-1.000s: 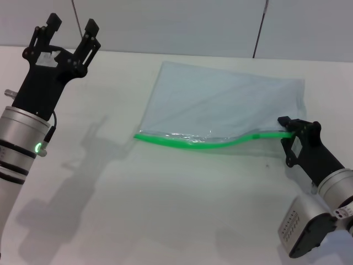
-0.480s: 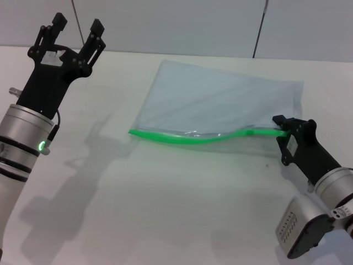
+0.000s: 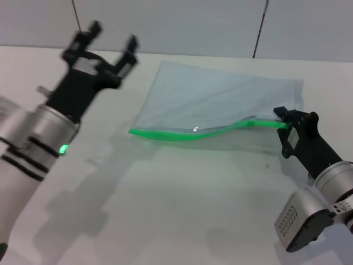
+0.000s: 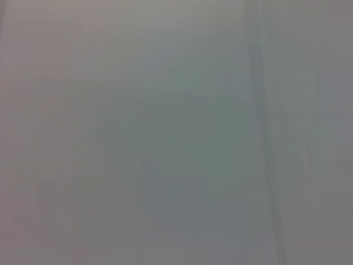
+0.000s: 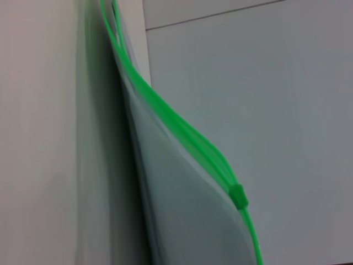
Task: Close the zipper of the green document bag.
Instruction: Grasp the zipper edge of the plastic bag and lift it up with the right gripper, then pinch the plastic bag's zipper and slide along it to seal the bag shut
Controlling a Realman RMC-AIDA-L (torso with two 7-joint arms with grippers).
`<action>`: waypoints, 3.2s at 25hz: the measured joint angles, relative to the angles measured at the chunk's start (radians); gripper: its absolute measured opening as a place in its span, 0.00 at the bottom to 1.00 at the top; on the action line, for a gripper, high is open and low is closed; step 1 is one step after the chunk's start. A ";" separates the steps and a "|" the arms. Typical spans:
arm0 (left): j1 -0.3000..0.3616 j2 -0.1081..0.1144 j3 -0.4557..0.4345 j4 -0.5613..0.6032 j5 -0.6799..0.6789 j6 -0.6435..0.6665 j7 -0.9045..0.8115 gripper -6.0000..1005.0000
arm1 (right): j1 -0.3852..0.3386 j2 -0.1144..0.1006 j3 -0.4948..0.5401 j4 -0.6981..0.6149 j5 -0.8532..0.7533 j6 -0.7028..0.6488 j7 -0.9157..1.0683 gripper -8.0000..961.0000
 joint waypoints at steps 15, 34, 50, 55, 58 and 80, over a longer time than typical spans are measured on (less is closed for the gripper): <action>-0.086 -0.007 0.057 -0.107 0.243 -0.216 0.419 0.81 | 0.027 0.000 -0.012 -0.077 -0.008 -0.003 0.000 0.05; -0.104 -0.011 0.079 -0.126 0.246 -0.305 0.599 0.80 | 0.035 0.000 -0.046 -0.104 -0.060 -0.026 0.006 0.05; -0.097 -0.013 0.080 -0.139 0.243 -0.306 0.705 0.36 | 0.033 0.000 -0.045 -0.104 -0.061 -0.024 0.008 0.05; -0.097 -0.013 0.080 -0.138 0.243 -0.306 0.707 0.23 | 0.034 0.000 -0.045 -0.104 -0.061 -0.020 0.007 0.05; -0.097 -0.013 0.080 -0.138 0.244 -0.306 0.707 0.18 | 0.034 0.000 -0.045 -0.104 -0.061 -0.018 0.006 0.04; -0.100 -0.013 0.068 -0.150 0.238 -0.360 0.708 0.09 | 0.036 -0.001 -0.045 -0.082 -0.098 -0.015 0.037 0.04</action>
